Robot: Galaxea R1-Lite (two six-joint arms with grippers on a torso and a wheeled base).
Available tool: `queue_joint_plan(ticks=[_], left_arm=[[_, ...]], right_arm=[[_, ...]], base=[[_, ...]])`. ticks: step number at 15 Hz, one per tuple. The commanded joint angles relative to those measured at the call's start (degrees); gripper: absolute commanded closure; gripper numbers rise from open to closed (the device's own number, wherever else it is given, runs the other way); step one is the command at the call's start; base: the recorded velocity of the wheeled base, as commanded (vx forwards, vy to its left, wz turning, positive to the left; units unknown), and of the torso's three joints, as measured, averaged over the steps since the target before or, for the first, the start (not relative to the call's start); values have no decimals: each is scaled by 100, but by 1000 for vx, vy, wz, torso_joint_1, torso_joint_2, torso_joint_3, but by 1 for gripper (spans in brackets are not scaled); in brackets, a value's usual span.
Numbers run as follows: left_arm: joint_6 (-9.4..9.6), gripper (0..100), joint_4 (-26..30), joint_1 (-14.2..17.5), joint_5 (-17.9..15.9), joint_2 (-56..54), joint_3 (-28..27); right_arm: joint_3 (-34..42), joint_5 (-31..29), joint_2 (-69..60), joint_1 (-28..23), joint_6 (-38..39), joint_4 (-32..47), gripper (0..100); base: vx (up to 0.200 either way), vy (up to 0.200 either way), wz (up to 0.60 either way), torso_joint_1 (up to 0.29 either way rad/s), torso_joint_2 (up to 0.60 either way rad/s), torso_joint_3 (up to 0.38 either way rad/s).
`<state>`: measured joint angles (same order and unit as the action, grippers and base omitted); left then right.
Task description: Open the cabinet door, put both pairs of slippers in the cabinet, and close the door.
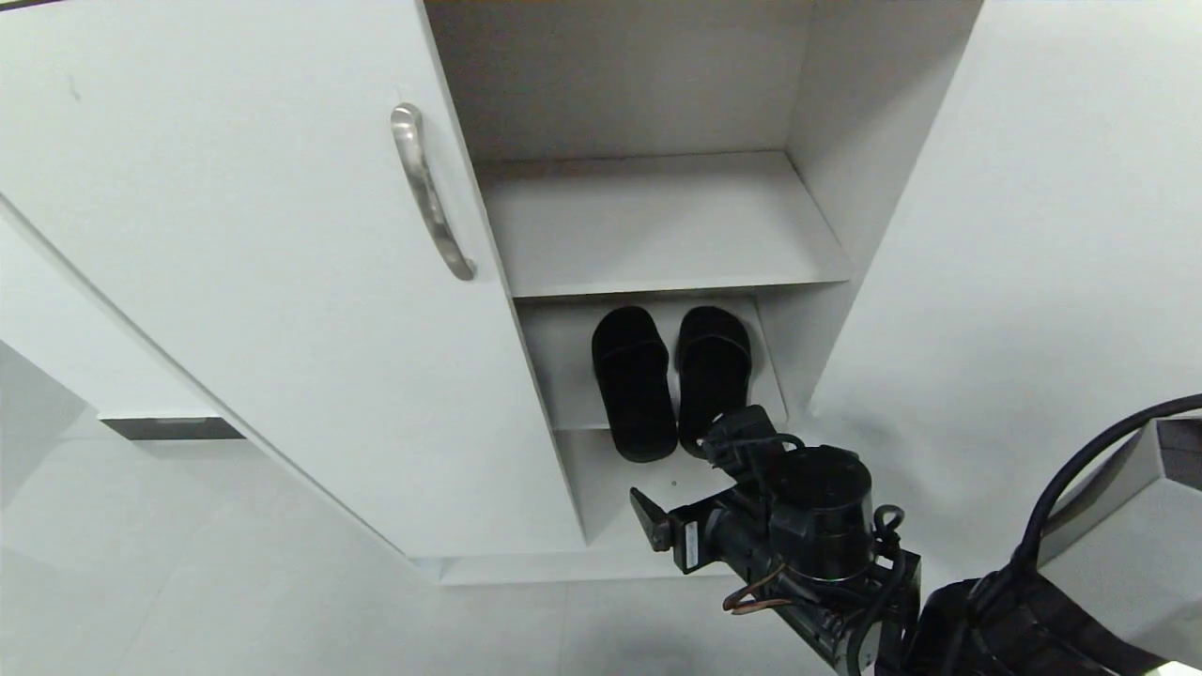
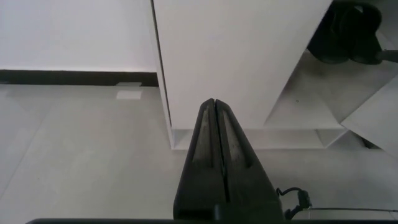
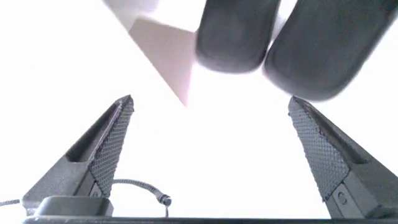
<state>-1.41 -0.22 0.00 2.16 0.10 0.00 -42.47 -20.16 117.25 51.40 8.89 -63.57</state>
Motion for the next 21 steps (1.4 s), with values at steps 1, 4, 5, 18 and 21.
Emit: queue_joint_plan(ticks=[1,4,5,18,21], left_arm=[[1,100,-4,0,13,-1,0],[-8,100,-4,0,22,-1,0],[-8,100,-4,0,22,-1,0],[-8,100,-4,0,13,-1,0],[-8,100,-4,0,13,-1,0]], right_arm=[[28,-5,-115,2,17,-15,0],[64,-5,-159,28,17,-15,0],[64,-5,-167,37,17,-15,0],[318,-23,-334,151,-10,-15,0],[345,-32,-325,143,-19,-15,0]], base=[[0,0,0,0,0,0],[0,0,0,0,0,0],[0,0,0,0,0,0],[0,0,0,1,3,122],[0,0,0,1,2,201]])
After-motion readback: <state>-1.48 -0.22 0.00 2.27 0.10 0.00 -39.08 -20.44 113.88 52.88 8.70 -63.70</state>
